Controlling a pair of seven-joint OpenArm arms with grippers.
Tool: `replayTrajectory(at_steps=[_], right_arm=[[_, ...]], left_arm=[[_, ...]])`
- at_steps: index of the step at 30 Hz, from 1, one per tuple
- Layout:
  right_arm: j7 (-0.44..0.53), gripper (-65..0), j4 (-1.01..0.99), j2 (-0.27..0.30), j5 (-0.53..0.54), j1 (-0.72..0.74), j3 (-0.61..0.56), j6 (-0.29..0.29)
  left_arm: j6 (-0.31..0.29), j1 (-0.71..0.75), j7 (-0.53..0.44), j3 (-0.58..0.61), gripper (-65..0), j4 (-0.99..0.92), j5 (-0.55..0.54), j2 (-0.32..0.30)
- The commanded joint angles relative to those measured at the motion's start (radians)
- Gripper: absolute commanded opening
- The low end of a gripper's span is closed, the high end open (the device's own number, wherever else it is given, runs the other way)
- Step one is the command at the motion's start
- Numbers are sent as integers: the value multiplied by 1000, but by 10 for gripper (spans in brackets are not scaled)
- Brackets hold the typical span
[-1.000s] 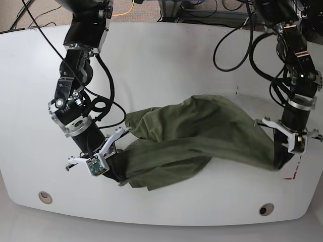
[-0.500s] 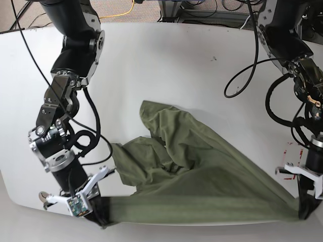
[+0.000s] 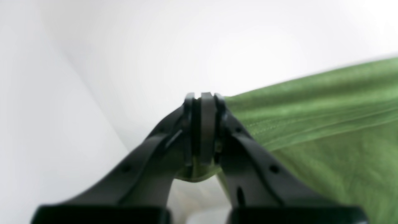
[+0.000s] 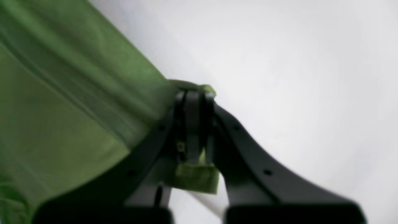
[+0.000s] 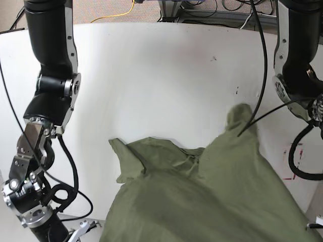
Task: Layout the t-shirt on the table in an organized manner, then fold the t-shirt properly
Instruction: 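Lift the shirt with both grippers and swing it over the table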
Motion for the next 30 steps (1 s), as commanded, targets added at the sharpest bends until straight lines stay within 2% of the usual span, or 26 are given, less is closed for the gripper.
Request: replayTrajectory(at_steps=[1, 5, 13, 24, 30], right_arm=[[19, -650, -19, 25, 1, 89, -16, -10], [19, -650, -72, 35, 1, 181, -53, -7], [19, -650, -181, 48, 1, 362, -77, -3], [19, -650, -307, 87, 1, 576, -192, -2], [-10, -650, -310, 99, 3, 649, -195, 0]], left_arm=[[11, -93, 14, 26, -650, 7, 8, -14], [11, -196, 51, 69, -650, -7, 9, -14], [11, -359, 58, 124, -650, -70, 9, -11], [11, -606, 60, 129, -650, -274, 8, -9], [11, -677, 60, 129, -650, -361, 5, -6]])
